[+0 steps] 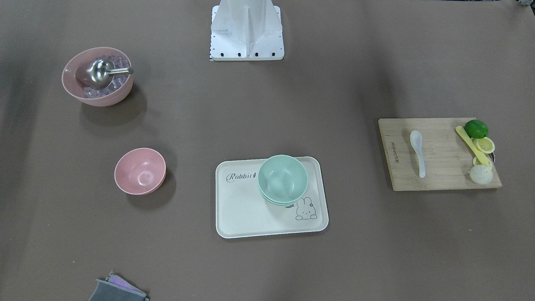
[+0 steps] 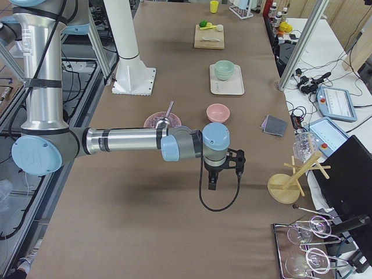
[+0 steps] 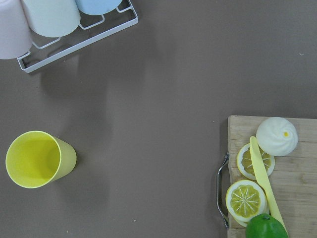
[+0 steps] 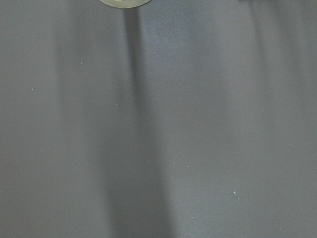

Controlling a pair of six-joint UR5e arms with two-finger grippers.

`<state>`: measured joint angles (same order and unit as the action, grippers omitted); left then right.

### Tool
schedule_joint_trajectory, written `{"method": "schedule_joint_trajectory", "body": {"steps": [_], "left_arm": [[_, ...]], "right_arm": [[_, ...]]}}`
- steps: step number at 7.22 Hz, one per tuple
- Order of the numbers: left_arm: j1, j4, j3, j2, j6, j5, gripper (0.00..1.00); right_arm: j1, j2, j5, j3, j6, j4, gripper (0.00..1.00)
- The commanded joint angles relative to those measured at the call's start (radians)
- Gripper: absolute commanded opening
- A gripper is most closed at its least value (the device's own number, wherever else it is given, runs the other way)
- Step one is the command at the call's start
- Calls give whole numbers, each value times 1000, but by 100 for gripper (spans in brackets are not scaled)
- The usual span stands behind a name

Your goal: Stack pink bowl on green and place spoon

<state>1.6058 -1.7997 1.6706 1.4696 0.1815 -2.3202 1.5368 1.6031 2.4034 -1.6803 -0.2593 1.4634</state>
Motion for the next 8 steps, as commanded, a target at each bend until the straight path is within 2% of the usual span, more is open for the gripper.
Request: {"method": "schedule_joint_trajectory", "body": {"steps": [1, 8], "left_arm": [[0, 0, -11, 0, -1, -1, 98], [0, -1, -11, 0, 3, -1, 98]], "right_arm": [[-1, 0, 3, -1, 0, 0, 100], [0, 5, 8, -3, 12, -3, 100]]}}
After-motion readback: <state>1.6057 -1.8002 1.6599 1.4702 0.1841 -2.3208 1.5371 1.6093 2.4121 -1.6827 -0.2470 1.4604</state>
